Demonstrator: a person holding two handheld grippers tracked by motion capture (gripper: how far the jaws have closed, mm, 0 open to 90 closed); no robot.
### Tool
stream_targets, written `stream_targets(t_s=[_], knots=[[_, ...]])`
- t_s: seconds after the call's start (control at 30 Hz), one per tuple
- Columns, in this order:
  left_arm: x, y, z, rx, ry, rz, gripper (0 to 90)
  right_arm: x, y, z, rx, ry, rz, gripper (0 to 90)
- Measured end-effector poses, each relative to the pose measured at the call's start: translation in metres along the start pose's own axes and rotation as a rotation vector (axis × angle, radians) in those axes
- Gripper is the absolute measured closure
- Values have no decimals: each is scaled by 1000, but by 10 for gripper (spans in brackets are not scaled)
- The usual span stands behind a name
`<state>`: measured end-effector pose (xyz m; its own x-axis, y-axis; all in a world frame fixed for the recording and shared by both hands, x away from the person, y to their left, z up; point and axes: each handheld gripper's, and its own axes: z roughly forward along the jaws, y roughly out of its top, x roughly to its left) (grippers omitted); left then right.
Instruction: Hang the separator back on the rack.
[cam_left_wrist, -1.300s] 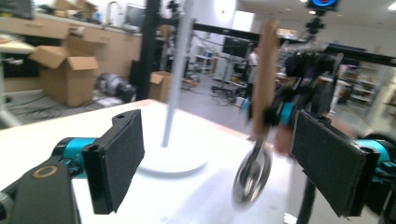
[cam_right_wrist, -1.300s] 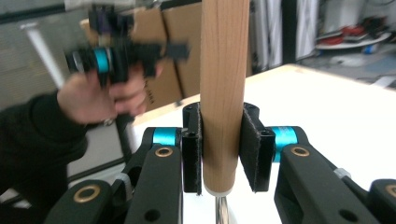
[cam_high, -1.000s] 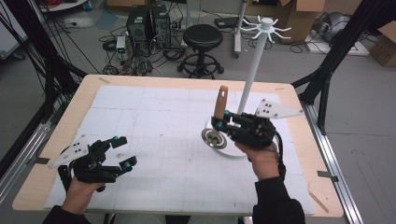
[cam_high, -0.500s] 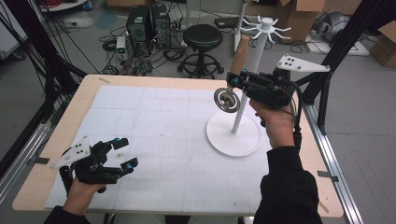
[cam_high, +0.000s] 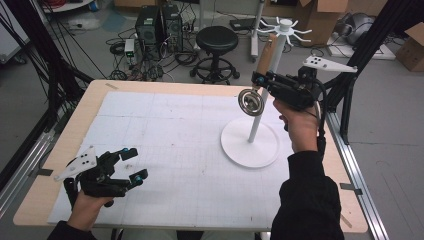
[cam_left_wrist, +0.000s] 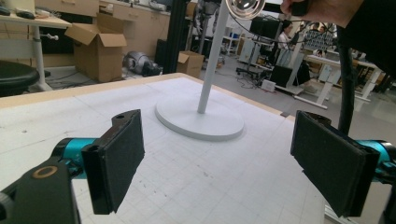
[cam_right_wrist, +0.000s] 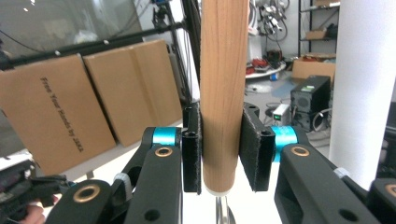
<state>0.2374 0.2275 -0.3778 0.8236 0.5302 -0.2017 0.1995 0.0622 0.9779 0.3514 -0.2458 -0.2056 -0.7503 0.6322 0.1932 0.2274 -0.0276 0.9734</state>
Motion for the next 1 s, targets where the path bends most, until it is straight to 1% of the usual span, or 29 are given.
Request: stream_targets(t_s=[0.07,0.1,0.13,0.17,0.2,0.23,0.3,0.33,0.4,0.47,0.5,0.57,0.6,0.63,0.73,0.8,0.9,0.93,1.0], knots=[[1,0,-1,1,3,-1,178,1,-3,-1,-16,0,-4,713],[1,0,-1,0,5,-3,178,2,-5,-2,-26,-12,-10,701],[1,0,-1,1,7,-3,178,4,-6,-3,-40,-29,-37,610],[2,0,-2,-2,11,-6,178,7,-9,-5,-60,-58,-64,506],[2,0,-2,-4,13,-8,178,10,-11,-7,-67,-80,-74,469],[3,0,-2,-3,13,-8,178,12,-13,-9,-63,-88,-81,441],[3,0,-3,-7,17,-12,178,18,-20,-15,-49,-122,-116,414],[4,0,-3,-6,21,-12,178,21,-25,-19,-44,-138,-133,378],[4,-1,-4,-4,31,-11,178,27,-37,-27,-37,-190,-160,325],[5,-1,-4,-5,44,-13,178,34,-53,-38,-34,-237,-178,304],[6,-1,-4,-4,44,-17,177,36,-63,-43,-29,-257,-172,270],[7,-1,-4,-4,43,-22,177,40,-85,-54,-15,-286,-156,234],[7,-1,-4,-6,41,-24,177,42,-96,-59,-9,-293,-141,209],[7,-1,-3,-10,42,-27,177,43,-109,-65,3,-296,-125,199],[8,-2,-3,-11,43,-29,177,48,-145,-81,43,-321,-106,191],[9,-3,-3,-11,44,-28,176,52,-165,-90,57,-330,-101,182],[9,-3,-2,-13,51,-29,177,57,-188,-102,68,-340,-103,178],[9,-3,-2,-13,53,-28,177,57,-192,-104,73,-343,-106,177],[8,-3,-2,-15,51,-26,177,59,-195,-107,90,-343,-103,177]])
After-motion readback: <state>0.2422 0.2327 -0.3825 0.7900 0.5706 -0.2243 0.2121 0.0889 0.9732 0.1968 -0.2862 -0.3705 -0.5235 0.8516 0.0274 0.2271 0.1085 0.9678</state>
